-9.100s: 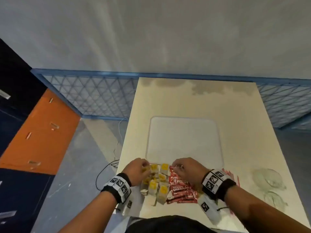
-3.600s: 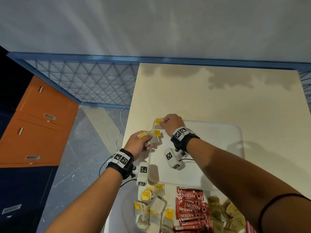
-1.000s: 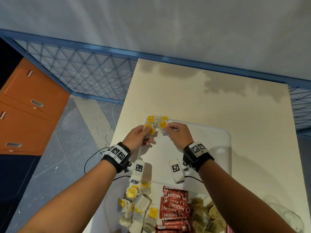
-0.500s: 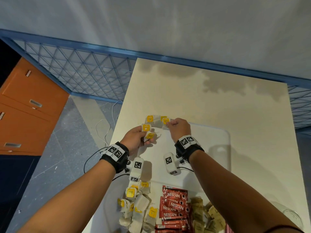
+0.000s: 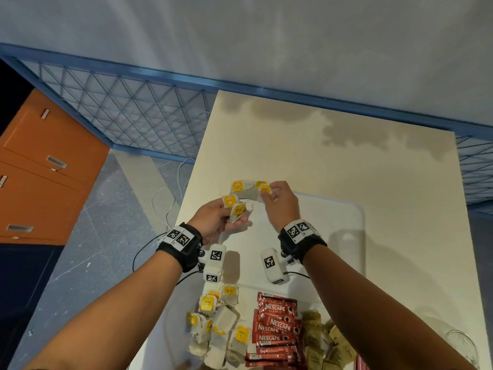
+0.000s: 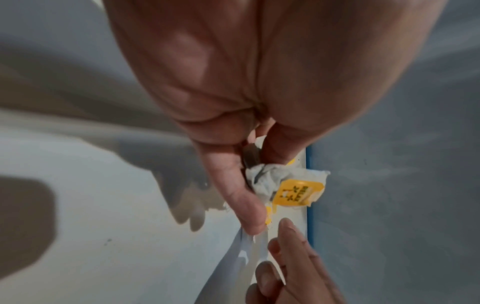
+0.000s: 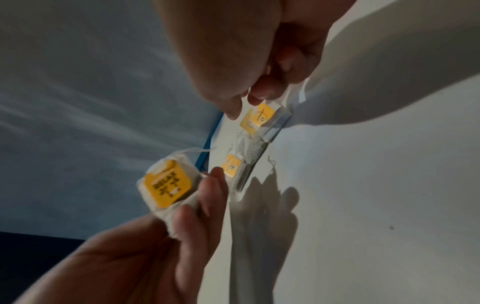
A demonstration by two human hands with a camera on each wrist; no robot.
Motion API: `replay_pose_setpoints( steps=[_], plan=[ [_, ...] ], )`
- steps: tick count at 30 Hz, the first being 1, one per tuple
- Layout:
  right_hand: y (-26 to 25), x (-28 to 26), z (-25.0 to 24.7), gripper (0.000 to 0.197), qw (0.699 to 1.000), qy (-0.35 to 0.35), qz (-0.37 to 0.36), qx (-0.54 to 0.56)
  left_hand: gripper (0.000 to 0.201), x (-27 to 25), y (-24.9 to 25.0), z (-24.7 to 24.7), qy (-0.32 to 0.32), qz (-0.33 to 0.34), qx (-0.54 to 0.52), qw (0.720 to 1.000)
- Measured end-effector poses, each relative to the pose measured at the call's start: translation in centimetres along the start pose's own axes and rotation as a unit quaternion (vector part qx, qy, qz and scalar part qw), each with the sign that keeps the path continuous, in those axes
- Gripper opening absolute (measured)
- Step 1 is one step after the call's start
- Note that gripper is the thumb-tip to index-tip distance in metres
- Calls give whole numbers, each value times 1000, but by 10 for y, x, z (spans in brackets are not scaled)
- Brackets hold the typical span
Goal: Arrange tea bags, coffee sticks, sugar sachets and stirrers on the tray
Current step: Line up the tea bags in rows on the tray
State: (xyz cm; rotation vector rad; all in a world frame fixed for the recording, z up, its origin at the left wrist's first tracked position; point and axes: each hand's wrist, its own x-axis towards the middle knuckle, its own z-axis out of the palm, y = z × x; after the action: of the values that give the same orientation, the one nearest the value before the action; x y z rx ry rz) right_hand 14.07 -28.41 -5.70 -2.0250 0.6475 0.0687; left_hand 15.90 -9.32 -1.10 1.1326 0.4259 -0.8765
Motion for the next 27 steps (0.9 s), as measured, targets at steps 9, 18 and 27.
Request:
replay_pose_setpoints(
  steps=[9,18,27],
  plan=[
    [-4,-35,6,31,974,-192,-62,105,28,1,-3,0,-51,13,-4,999],
    [-7,-38,7,9,978,-180,-61,85,28,6,-6,-9,-36,9,65,997],
    [-22,-11,15,7,986,-143,-27,81,23,7,5,-37,118,67,131,982]
  ],
)
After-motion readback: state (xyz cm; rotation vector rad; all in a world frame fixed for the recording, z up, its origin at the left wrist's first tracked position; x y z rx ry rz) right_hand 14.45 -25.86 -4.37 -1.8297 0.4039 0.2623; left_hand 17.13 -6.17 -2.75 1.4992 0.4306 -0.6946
